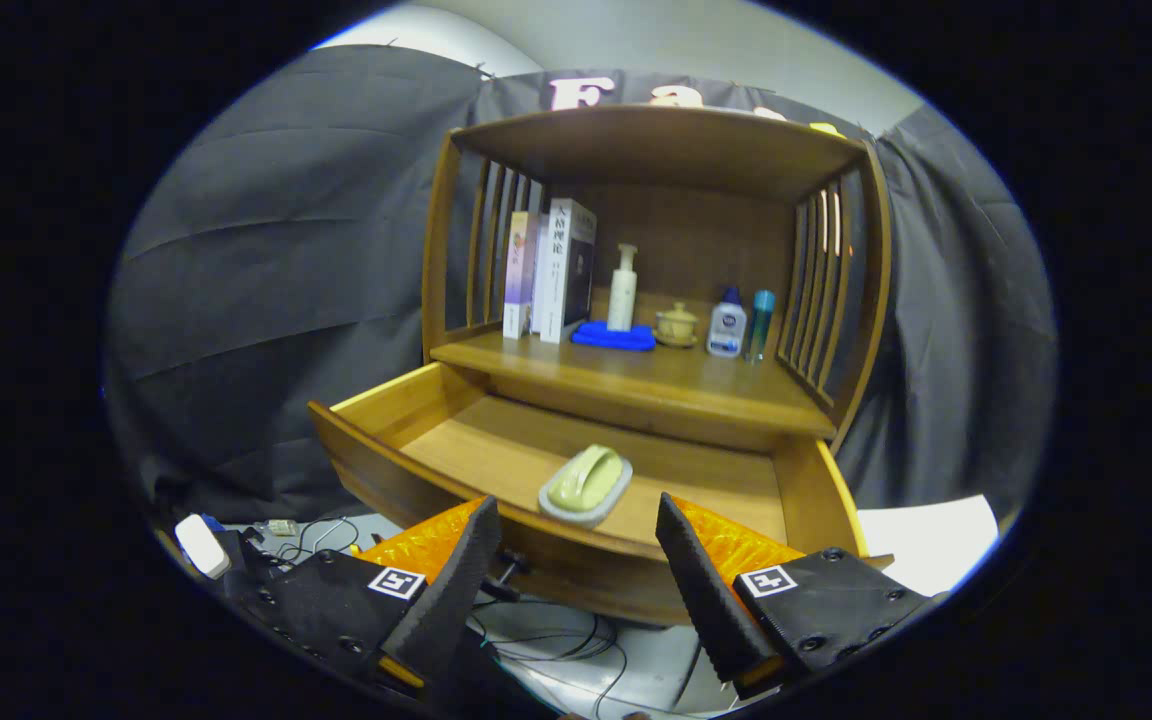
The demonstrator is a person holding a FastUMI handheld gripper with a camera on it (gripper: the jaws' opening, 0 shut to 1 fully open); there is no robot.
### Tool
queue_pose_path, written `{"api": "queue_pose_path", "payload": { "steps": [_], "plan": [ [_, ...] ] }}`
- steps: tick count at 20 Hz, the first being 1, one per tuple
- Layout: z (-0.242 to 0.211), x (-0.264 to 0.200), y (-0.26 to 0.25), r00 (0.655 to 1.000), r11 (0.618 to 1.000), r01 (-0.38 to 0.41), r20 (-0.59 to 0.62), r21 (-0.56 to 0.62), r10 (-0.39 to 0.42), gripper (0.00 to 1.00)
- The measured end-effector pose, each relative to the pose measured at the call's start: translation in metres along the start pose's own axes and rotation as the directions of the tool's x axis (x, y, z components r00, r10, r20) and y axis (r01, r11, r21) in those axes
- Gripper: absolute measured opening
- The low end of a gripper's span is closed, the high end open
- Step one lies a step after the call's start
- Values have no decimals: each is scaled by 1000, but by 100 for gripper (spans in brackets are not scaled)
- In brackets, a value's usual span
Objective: Pull open the drawer, take out the items inside it, and place them on the countertop above the cabinet.
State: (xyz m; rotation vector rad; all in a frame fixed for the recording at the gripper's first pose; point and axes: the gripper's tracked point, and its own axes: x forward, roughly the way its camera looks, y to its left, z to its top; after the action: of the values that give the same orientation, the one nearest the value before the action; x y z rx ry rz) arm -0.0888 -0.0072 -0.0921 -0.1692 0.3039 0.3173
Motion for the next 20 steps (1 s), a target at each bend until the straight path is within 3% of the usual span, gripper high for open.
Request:
{"api": "queue_pose_path", "payload": {
  "steps": [4,9,15,20],
  "plan": [
    [34,24,-1,1000,996,-25,12,90,24,100],
    [58,62,-22,999,997,30,-12,68,-30,100],
    [39,106,-27,991,995,48,-132,85,-37,100],
    [10,147,-14,954,998,8,-299,69,13,100]
  ]
}}
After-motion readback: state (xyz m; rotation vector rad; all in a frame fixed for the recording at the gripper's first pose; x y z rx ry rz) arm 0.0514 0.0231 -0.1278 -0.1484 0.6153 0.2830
